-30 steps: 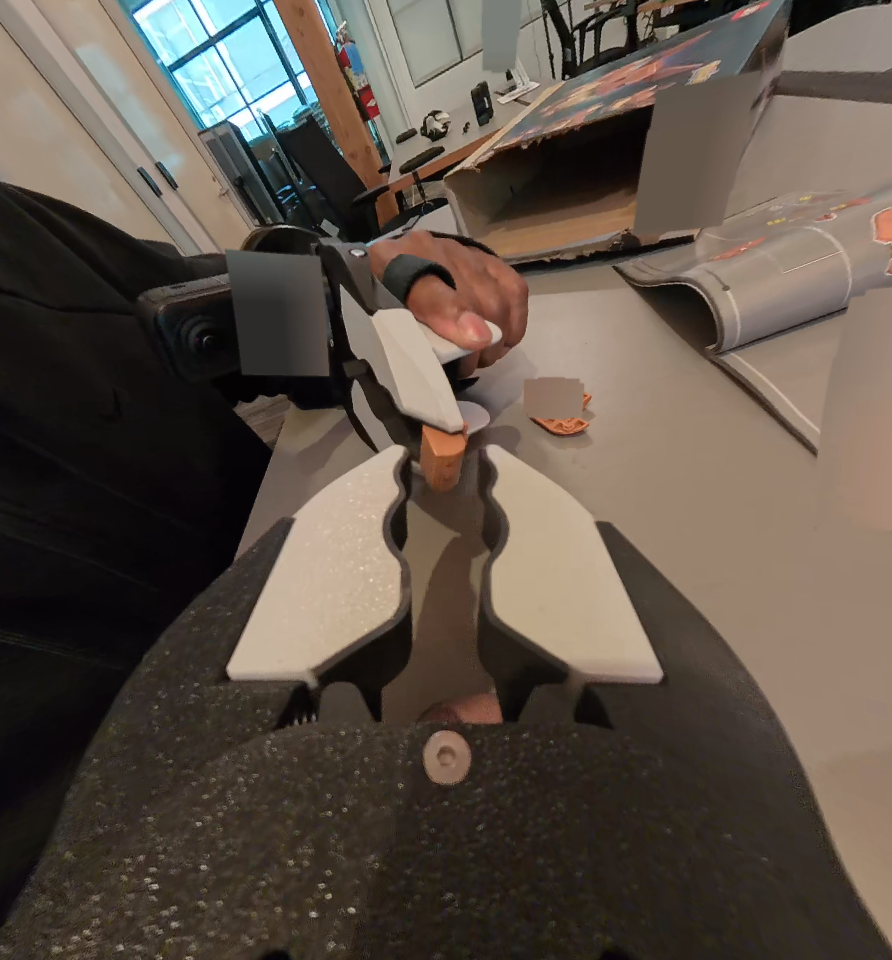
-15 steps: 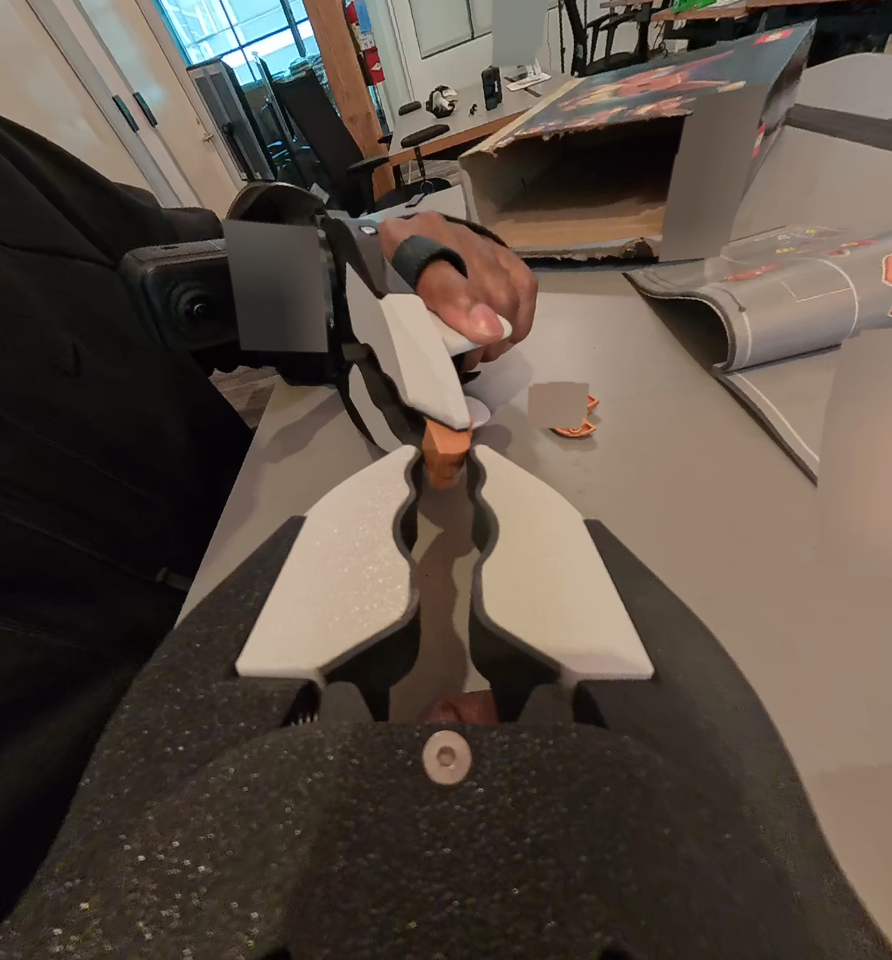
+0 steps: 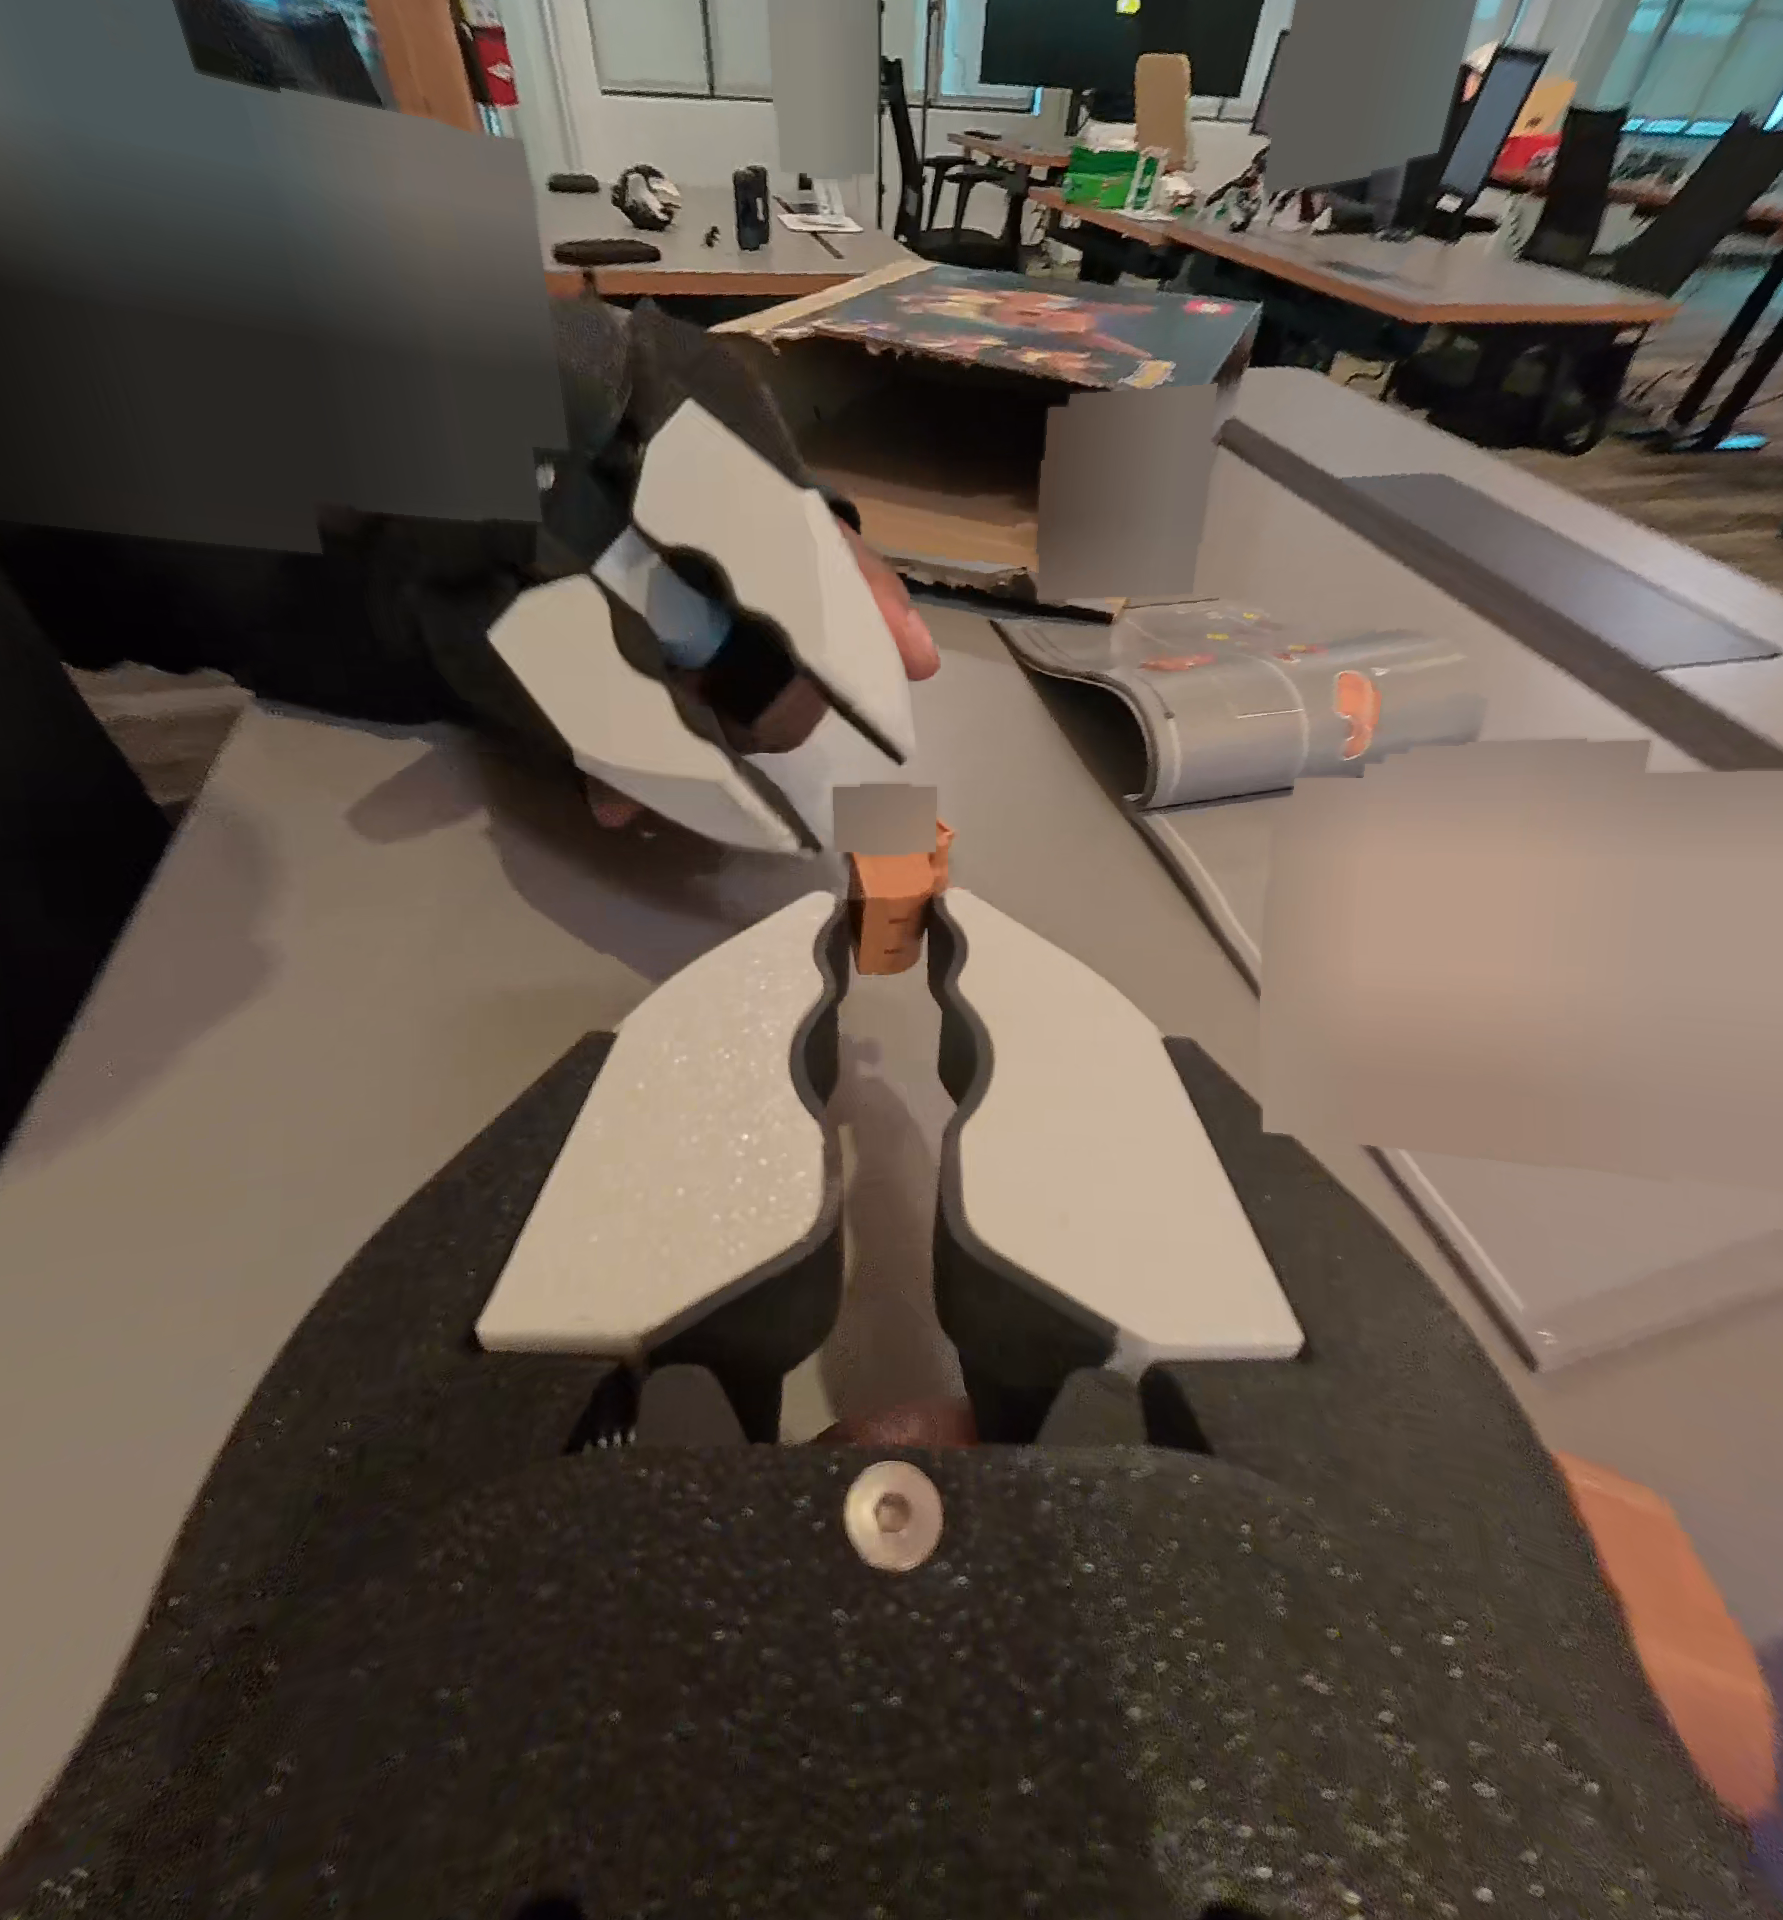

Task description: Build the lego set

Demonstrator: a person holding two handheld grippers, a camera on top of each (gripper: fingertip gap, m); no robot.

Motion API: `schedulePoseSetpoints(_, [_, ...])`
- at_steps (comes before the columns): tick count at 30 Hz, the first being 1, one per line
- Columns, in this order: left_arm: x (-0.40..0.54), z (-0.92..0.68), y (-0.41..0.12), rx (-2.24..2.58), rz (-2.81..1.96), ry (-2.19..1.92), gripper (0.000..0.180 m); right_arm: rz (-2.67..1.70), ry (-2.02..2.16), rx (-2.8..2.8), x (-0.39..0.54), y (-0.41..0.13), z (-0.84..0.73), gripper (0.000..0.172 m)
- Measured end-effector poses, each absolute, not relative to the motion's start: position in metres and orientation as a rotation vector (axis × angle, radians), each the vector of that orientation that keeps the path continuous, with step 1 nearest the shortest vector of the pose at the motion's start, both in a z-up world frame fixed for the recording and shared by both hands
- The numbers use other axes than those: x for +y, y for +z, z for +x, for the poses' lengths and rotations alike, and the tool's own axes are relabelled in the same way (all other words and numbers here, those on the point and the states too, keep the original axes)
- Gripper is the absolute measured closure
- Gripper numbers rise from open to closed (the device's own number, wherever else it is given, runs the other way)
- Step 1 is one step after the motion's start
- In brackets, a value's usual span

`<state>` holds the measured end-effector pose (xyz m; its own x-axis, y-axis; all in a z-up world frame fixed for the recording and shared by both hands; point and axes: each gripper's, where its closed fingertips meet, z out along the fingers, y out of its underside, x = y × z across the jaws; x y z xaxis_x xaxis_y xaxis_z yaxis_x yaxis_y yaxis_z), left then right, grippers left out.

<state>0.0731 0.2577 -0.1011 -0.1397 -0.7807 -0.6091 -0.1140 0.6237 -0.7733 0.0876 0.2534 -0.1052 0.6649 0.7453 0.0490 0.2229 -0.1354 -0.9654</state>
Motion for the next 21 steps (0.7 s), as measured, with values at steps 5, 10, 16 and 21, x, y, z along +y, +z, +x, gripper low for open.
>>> schedulePoseSetpoints(5, [0.265, 0.076, -0.093, 1.541, -1.096, -1.041, 0.16, -1.636, 0.369, -0.841, 0.258, -0.108, 0.093, 0.158])
schedulePoseSetpoints(10, [0.277, 0.076, -0.086, 1.384, -1.3, -1.372, 0.16, -1.636, 0.35, -0.808, 0.262, -0.107, 0.097, 0.158])
schedulePoseSetpoints(16, [0.292, 0.074, -0.089, 1.403, -1.245, -1.222, 0.16, -1.657, 0.393, -0.746, 0.266, -0.105, 0.103, 0.158])
schedulePoseSetpoints(21, [0.304, 0.068, -0.081, 1.39, -1.195, -1.116, 0.16, -1.667, 0.418, -0.736, 0.267, -0.105, 0.104, 0.158])
